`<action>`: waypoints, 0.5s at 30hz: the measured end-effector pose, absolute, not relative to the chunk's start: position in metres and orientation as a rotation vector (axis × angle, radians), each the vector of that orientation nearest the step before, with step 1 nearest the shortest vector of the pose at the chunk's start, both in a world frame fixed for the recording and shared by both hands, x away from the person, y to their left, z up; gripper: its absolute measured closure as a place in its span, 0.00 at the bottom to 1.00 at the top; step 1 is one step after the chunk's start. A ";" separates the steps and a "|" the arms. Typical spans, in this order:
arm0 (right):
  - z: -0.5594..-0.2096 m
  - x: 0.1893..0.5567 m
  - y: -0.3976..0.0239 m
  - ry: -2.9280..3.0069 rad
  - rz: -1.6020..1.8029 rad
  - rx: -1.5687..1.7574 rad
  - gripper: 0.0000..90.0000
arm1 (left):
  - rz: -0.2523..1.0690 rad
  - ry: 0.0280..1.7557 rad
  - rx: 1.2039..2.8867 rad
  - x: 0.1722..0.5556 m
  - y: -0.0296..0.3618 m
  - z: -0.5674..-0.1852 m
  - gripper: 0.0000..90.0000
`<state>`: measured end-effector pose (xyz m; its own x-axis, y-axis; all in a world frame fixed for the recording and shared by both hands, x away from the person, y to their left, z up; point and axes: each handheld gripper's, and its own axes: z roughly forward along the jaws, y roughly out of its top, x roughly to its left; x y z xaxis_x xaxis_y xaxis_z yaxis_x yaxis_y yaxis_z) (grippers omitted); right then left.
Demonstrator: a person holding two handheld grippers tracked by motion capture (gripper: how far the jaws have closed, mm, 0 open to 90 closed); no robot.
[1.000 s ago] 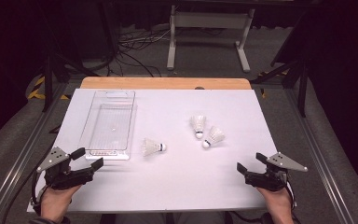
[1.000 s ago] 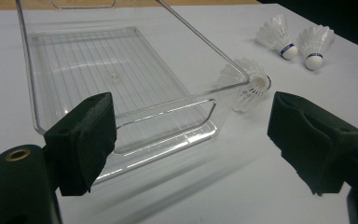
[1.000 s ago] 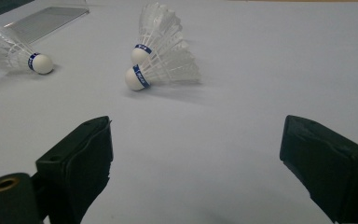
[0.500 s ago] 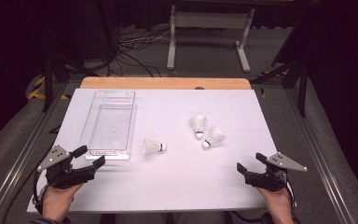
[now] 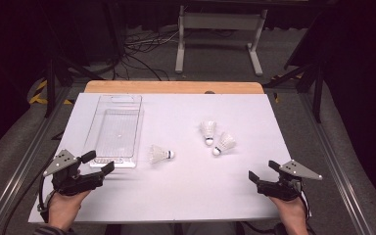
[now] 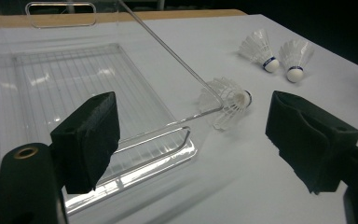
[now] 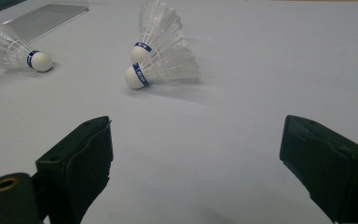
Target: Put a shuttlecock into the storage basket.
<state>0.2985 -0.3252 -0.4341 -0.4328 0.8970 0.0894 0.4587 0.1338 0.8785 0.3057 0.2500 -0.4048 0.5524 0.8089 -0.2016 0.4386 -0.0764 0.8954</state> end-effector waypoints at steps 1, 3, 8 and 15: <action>-0.434 0.298 -0.325 1.952 1.246 1.299 0.11 | 0.423 1.051 1.706 0.306 0.248 -0.405 0.21; -0.434 0.298 -0.325 1.952 1.246 1.299 0.11 | 0.422 1.043 1.717 0.307 0.246 -0.404 0.21; -0.434 0.298 -0.325 1.952 1.247 1.298 0.11 | 0.427 1.029 1.727 0.311 0.239 -0.402 0.21; -0.434 0.298 -0.325 1.952 1.249 1.300 0.11 | 0.415 1.016 1.740 0.315 0.229 -0.400 0.21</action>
